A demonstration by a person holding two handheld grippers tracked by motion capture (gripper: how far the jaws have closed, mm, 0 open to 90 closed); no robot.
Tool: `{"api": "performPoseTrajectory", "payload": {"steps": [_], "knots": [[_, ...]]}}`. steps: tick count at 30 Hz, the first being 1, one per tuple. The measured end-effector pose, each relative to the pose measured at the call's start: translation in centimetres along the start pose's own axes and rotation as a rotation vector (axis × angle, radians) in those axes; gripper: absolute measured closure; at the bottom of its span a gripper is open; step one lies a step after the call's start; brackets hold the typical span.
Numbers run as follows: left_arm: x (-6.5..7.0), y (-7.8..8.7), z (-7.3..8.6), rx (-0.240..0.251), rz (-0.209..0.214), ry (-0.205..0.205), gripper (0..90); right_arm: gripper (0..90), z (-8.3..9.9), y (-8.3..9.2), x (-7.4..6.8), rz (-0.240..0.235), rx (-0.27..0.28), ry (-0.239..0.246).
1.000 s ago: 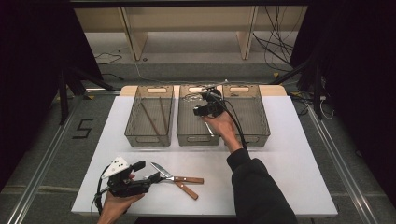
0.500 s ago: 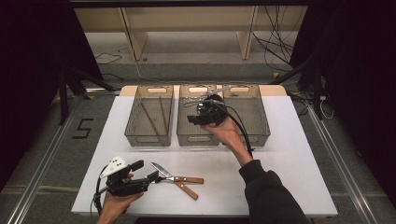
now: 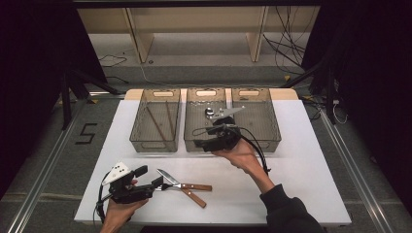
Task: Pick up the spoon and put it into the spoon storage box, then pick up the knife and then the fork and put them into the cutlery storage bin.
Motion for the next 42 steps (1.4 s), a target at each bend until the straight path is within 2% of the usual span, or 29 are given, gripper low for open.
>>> {"api": "performPoseTrajectory", "payload": {"steps": [3, 7, 16, 18, 23, 32, 42], "knots": [[0.0, 0.0, 0.0, 0.001, 0.000, 0.000, 18.9, 31.2, 0.7, 0.0, -0.8, -0.022, -0.003, 0.015], [0.1, 0.0, -0.1, 0.005, 0.002, 0.001, 18.8, 30.8, 1.7, -0.2, -1.7, -0.022, -0.027, 0.048], [0.0, 0.0, -0.1, 0.008, 0.003, 0.005, 18.7, 29.6, 3.7, -0.3, -3.6, -0.079, -0.030, 0.069], [-0.1, 0.0, -0.1, 0.010, 0.003, 0.003, 18.7, 28.4, 4.3, -0.5, -3.9, -0.080, -0.063, 0.088], [-0.2, 0.1, -0.1, 0.013, 0.001, 0.005, 18.7, 28.1, 5.0, -0.9, -4.6, -0.094, -0.091, 0.116], [-0.2, 0.1, 0.0, 0.012, -0.003, -0.002, 18.7, 27.6, 6.7, -1.2, -5.4, -0.113, -0.136, 0.146], [-0.2, 0.1, 0.0, 0.014, -0.005, -0.006, 18.7, 26.2, 8.1, -2.3, -5.7, -0.118, -0.195, 0.169]]}}
Point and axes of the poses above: each handheld gripper's, and its own axes: y roughly backward along the jaws, z roughly out of its underside, x roughly to its right, the point moved 10 cm from there along -y, roughly forward along the jaws, and after that the axes turned 11 degrees about -z, right-handed, at the moved point
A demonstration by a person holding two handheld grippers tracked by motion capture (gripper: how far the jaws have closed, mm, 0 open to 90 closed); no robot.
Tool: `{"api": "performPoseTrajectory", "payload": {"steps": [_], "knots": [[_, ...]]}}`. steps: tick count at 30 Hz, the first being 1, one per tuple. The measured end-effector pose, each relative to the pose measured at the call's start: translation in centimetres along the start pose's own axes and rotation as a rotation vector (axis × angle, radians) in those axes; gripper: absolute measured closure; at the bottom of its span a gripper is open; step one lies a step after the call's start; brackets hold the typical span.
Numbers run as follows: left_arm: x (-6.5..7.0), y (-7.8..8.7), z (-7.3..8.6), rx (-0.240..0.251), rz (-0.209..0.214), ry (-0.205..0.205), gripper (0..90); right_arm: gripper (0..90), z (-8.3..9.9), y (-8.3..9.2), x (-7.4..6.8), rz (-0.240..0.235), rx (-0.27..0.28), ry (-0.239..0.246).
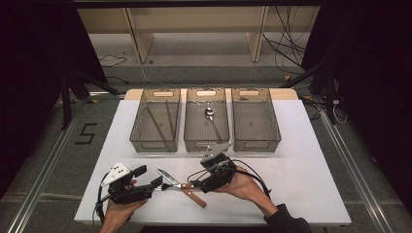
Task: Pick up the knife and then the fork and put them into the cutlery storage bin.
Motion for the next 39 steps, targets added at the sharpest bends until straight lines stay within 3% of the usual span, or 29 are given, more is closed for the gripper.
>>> {"api": "performPoseTrajectory", "payload": {"steps": [7, 18, 24, 39], "knots": [[0.2, -0.1, 0.0, 0.000, 0.001, 0.001, 18.7, 28.8, 0.8, -0.9, 0.2, -0.006, -0.036, 0.005], [0.1, 0.1, 0.2, -0.003, 0.000, 0.000, 18.7, 40.8, 2.2, -2.4, 0.5, -0.006, -0.131, 0.066], [0.4, 0.1, 0.4, -0.007, 0.007, -0.011, 18.5, 47.4, 3.2, -3.3, 0.6, -0.004, -0.188, 0.070], [0.7, 0.0, 0.5, -0.009, 0.014, -0.023, 18.4, 59.1, 3.9, -4.4, 0.6, 0.000, -0.254, 0.100]]}}
Point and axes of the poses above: each handheld gripper's, and its own axes: y roughly backward along the jaws, z roughly out of its underside, x roughly to its right, the point moved 10 cm from there along -y, roughly forward along the jaws, and after that the axes turned 11 degrees about -z, right-handed, at the moved point
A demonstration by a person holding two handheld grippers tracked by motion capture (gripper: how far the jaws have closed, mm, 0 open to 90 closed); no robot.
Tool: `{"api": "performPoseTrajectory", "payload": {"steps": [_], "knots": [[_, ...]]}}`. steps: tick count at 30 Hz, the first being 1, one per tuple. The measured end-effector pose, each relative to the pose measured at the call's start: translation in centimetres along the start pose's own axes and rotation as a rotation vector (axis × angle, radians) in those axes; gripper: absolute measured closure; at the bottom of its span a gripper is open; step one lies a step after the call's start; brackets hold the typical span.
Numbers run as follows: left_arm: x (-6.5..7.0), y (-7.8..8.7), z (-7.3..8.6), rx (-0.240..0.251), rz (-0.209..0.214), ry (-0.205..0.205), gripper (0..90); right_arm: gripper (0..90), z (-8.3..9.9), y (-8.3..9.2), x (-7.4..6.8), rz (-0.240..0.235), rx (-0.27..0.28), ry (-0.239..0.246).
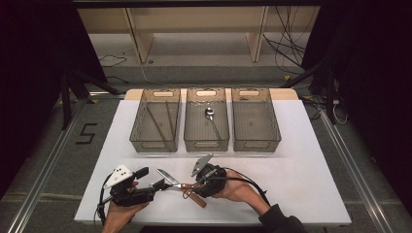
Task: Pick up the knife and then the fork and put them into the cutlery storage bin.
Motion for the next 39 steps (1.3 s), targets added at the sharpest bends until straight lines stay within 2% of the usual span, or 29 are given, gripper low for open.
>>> {"api": "performPoseTrajectory", "payload": {"steps": [3, 12, 14, 26, 32, 34, 35, 39], "knots": [[0.1, -0.1, 0.1, -0.006, 0.001, -0.006, 18.4, 60.5, 0.1, -0.3, 0.2, 0.012, -0.019, 0.021], [0.1, -0.1, 0.1, -0.006, 0.000, -0.005, 18.4, 68.8, 0.0, -0.4, -0.1, -0.017, -0.035, 0.027], [0.1, -0.1, 0.2, -0.007, -0.001, -0.005, 18.4, 69.8, 0.0, -0.4, -0.1, -0.024, -0.039, 0.043], [0.1, -0.2, 0.2, -0.008, -0.001, -0.005, 18.4, 75.9, -0.1, -0.4, -0.4, -0.027, -0.062, 0.081], [0.0, -0.1, 0.2, -0.005, -0.004, -0.001, 18.4, 76.2, -0.3, -0.4, -0.5, -0.013, -0.051, 0.105], [-0.1, -0.1, 0.1, -0.004, -0.006, 0.002, 18.4, 76.3, -0.4, -0.2, -0.6, -0.008, -0.043, 0.096], [-0.1, -0.1, 0.1, -0.001, -0.007, 0.004, 18.4, 76.3, -0.4, 0.0, -0.5, -0.004, -0.043, 0.109], [-0.3, 0.0, 0.0, 0.007, -0.013, 0.009, 18.4, 76.4, -0.7, 0.9, -0.2, 0.013, -0.017, 0.080]]}}
Point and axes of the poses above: each handheld gripper's, and its own axes: y roughly backward along the jaws, z roughly out of its underside, x roughly to its right, the point moved 10 cm from there along -y, roughly forward along the jaws, and after that the axes turned 11 degrees about -z, right-handed, at the moved point
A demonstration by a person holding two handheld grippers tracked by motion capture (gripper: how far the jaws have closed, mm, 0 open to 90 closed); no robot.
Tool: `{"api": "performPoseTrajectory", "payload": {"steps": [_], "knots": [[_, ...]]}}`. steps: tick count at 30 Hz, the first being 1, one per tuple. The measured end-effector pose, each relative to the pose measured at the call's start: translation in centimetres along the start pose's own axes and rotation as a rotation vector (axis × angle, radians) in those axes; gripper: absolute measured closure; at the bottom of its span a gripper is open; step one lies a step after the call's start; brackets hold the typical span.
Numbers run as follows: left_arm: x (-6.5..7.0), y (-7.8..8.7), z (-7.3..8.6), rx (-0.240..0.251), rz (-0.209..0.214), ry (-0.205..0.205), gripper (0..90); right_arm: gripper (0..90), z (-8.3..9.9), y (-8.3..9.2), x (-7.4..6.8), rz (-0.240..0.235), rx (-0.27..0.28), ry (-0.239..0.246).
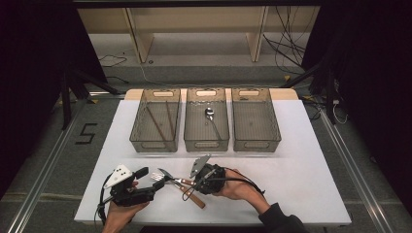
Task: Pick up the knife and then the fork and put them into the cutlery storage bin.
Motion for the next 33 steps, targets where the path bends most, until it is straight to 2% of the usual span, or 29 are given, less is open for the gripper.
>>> {"api": "performPoseTrajectory", "payload": {"steps": [3, 11, 18, 21, 27, 33], "knots": [[-0.2, 0.0, 0.1, -0.002, -0.004, 0.004, 18.4, 76.4, -0.1, 0.5, 0.5, 0.013, 0.032, -0.021], [-0.5, 0.1, -0.1, 0.011, -0.013, 0.008, 18.4, 76.5, -0.3, 1.5, 0.9, 0.011, 0.080, -0.057], [-0.4, 0.1, -0.1, 0.009, -0.014, 0.011, 18.4, 76.5, -0.8, 3.2, 1.4, 0.020, 0.143, -0.082], [-0.4, 0.0, 0.0, 0.008, -0.015, 0.010, 18.4, 76.5, -1.1, 4.4, 1.7, 0.034, 0.179, -0.085], [-0.5, 0.0, 0.0, 0.003, -0.016, 0.013, 18.4, 76.5, -1.4, 7.4, 2.7, 0.068, 0.263, -0.125], [-0.6, -0.1, 0.1, 0.003, -0.019, 0.011, 18.4, 76.5, -1.1, 10.3, 4.1, 0.129, 0.325, -0.169]]}}
Point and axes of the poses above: each handheld gripper's, and its own axes: y roughly backward along the jaws, z roughly out of its underside, x roughly to its right, the point moved 10 cm from there along -y, roughly forward along the jaws, and after that the axes turned 11 degrees about -z, right-handed, at the moved point
